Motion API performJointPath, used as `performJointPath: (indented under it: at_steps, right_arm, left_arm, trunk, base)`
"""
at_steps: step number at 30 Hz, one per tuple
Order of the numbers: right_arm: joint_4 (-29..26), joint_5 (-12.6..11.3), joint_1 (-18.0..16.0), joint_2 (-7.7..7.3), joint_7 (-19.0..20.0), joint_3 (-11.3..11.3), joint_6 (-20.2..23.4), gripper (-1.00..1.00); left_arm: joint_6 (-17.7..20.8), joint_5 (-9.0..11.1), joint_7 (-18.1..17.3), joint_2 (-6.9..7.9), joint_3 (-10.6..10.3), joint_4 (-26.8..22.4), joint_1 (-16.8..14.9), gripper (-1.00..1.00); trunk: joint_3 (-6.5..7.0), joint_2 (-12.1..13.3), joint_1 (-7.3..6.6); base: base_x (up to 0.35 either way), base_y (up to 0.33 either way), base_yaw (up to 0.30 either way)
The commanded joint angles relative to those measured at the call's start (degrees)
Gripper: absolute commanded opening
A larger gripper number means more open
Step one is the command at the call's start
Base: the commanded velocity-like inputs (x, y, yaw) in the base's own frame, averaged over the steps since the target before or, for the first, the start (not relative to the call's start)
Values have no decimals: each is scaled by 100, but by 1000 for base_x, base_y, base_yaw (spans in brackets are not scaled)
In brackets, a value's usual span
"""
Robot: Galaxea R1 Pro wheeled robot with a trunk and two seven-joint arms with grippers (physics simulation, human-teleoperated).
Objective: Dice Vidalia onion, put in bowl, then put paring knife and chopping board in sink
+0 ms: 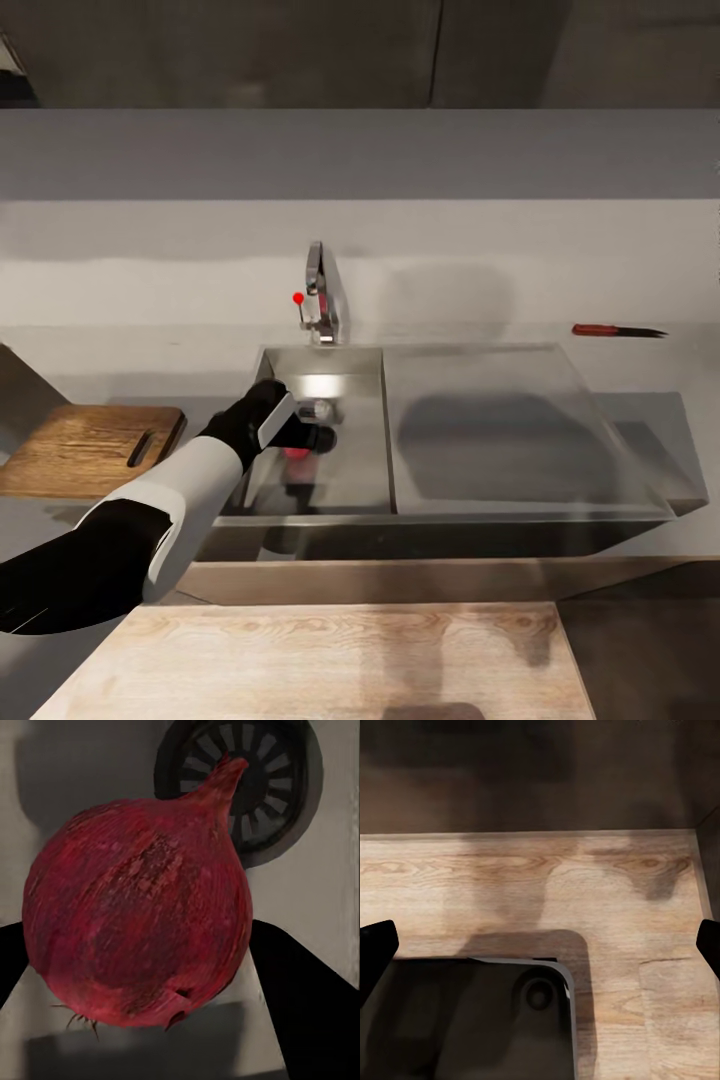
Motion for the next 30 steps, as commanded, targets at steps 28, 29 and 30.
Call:
performJointPath:
  at_steps: [28, 29, 30]
  right_arm:
    - [-4, 36, 0, -6, 38, -74, 25, 100]
    - [-4, 36, 0, -3, 38, -74, 26, 100]
    - [-4, 36, 0, -2, 38, -74, 26, 100]
  left_arm:
    - [239, 64, 52, 181, -44, -4043, 1080, -100]
    - [239, 60, 52, 196, -44, -4339, 1221, -100]
    - [238, 57, 52, 206, -46, -4586, 1346, -100]
  trunk:
    - [244, -9, 4]
    - [254, -9, 4]
    - [263, -9, 4]
  base:
    - [0, 0, 0]
    - [0, 0, 0]
    - [0, 0, 0]
